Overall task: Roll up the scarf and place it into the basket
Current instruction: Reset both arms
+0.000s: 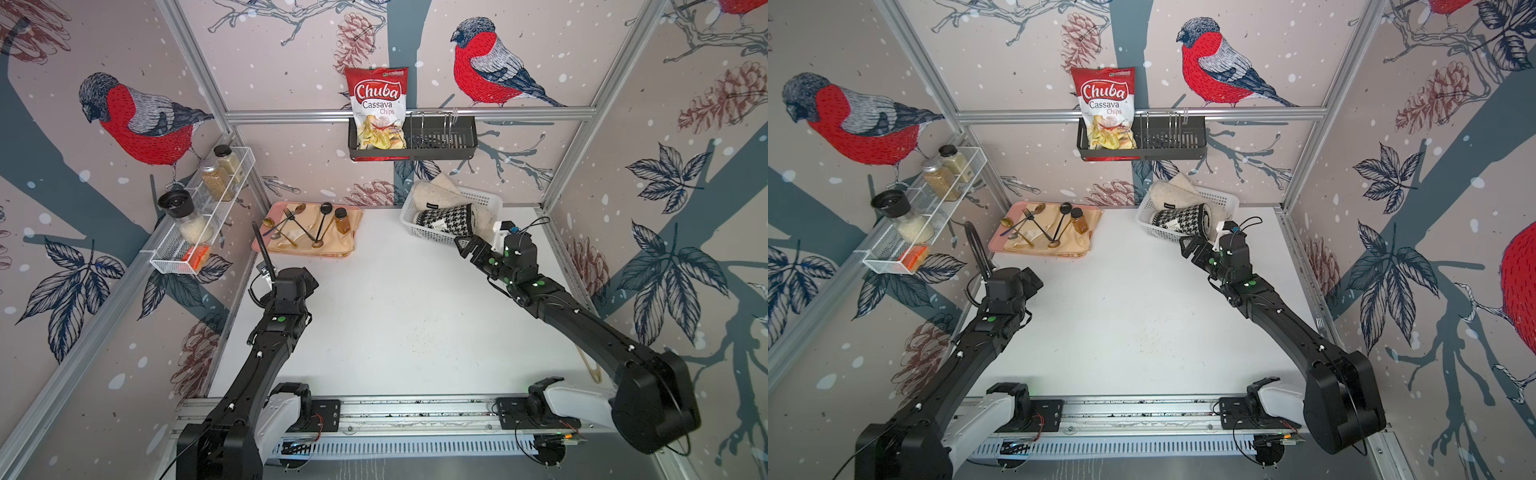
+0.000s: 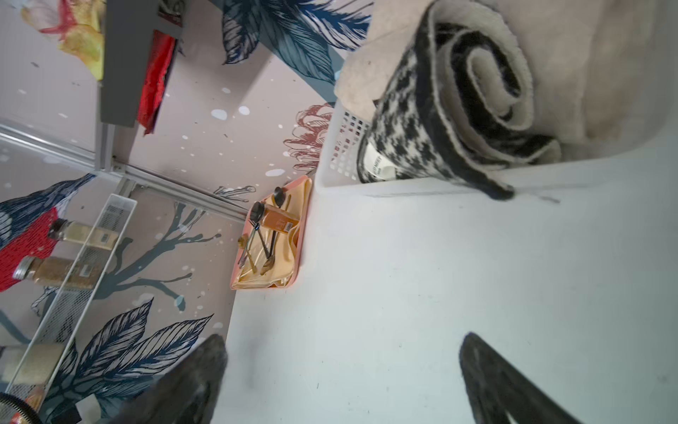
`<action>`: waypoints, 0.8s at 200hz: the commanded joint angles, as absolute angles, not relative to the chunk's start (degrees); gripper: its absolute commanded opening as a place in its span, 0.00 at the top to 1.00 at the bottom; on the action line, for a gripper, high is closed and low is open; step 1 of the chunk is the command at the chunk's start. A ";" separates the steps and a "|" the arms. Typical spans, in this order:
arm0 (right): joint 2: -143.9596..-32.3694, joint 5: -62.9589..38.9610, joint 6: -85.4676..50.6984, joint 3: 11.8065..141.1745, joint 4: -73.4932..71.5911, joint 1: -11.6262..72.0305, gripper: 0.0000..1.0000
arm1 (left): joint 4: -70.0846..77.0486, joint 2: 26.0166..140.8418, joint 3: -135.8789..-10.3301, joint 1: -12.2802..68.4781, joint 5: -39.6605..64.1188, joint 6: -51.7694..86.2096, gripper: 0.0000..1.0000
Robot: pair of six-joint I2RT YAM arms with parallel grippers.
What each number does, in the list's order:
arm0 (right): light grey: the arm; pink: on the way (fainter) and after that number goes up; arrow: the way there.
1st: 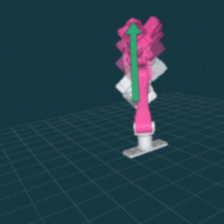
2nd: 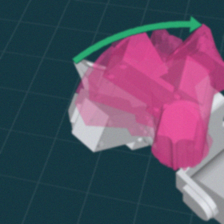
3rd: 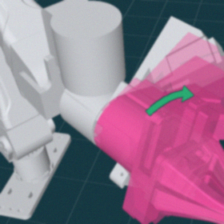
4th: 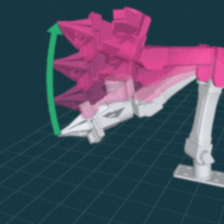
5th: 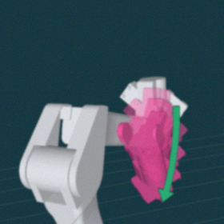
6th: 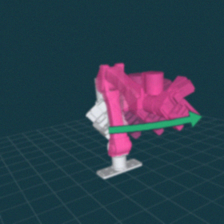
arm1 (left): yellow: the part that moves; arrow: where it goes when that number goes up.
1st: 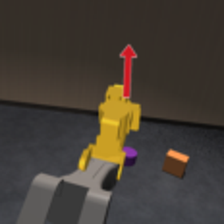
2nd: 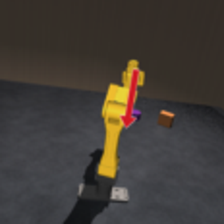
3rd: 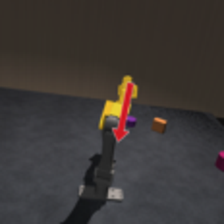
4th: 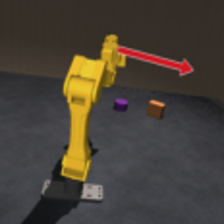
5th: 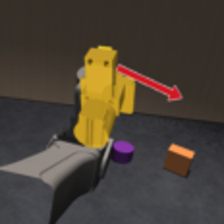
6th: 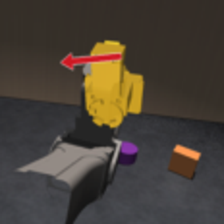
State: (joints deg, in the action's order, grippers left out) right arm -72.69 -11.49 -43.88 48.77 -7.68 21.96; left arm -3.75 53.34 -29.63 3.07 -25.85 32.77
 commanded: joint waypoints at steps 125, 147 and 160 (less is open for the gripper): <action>-112.08 -14.03 -36.15 79.81 2.02 17.01 0.00 | 7.23 43.69 -21.06 3.15 -26.53 32.85 0.02; -111.54 -14.92 -35.59 80.25 1.06 15.35 0.00 | 7.73 44.27 -20.71 3.10 -25.85 33.10 0.02; -111.48 -13.55 -34.37 82.37 2.78 14.50 0.00 | 8.15 44.48 -20.27 3.09 -25.60 33.12 0.02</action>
State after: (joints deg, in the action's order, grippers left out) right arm -111.59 -17.65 -36.12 80.55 -3.73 15.79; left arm 4.71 44.16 -20.82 3.07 -26.50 33.08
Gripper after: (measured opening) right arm 0.998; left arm 0.984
